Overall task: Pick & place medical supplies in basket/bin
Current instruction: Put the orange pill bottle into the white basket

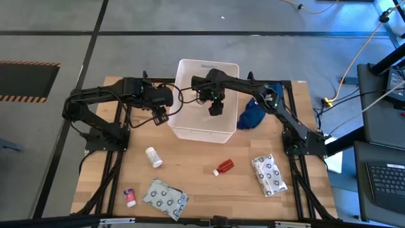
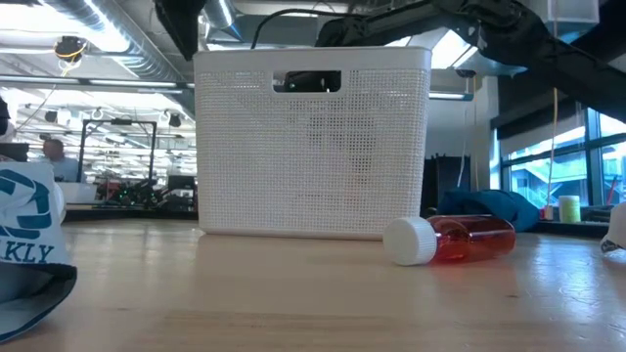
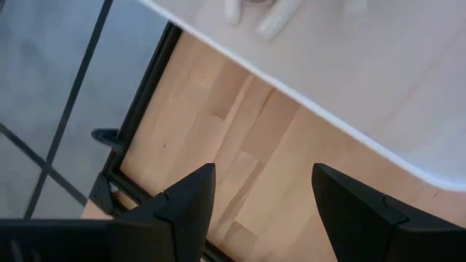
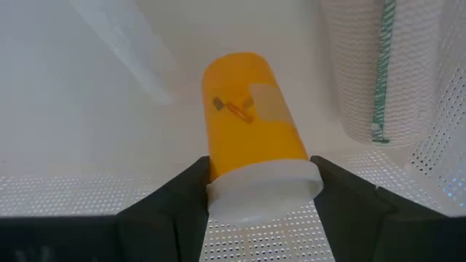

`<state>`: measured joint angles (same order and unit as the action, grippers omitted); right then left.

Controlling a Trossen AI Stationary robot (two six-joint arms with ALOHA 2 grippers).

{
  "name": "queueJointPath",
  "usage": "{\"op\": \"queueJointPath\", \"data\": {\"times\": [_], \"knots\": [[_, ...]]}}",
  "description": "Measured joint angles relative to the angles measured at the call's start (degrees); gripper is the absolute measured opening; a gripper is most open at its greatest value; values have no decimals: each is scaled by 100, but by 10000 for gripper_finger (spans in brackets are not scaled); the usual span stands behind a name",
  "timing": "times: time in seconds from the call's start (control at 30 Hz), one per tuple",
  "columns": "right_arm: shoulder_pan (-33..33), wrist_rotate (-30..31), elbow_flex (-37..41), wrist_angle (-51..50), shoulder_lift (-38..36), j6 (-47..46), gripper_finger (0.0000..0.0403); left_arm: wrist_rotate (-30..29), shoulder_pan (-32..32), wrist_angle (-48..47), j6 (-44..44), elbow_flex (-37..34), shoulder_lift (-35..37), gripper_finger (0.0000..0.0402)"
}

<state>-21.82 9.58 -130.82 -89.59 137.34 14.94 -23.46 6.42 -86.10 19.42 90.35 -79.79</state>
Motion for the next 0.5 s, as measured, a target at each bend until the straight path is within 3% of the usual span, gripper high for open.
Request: {"op": "queueJointPath", "data": {"times": [0.2,0.5], "knots": [[0,435,88,-35,-9,-247,212,0,0,357,-445,0,0,221],[-2,501,816,-45,-2,-245,215,-2,0,564,-822,0,0,221]]}}
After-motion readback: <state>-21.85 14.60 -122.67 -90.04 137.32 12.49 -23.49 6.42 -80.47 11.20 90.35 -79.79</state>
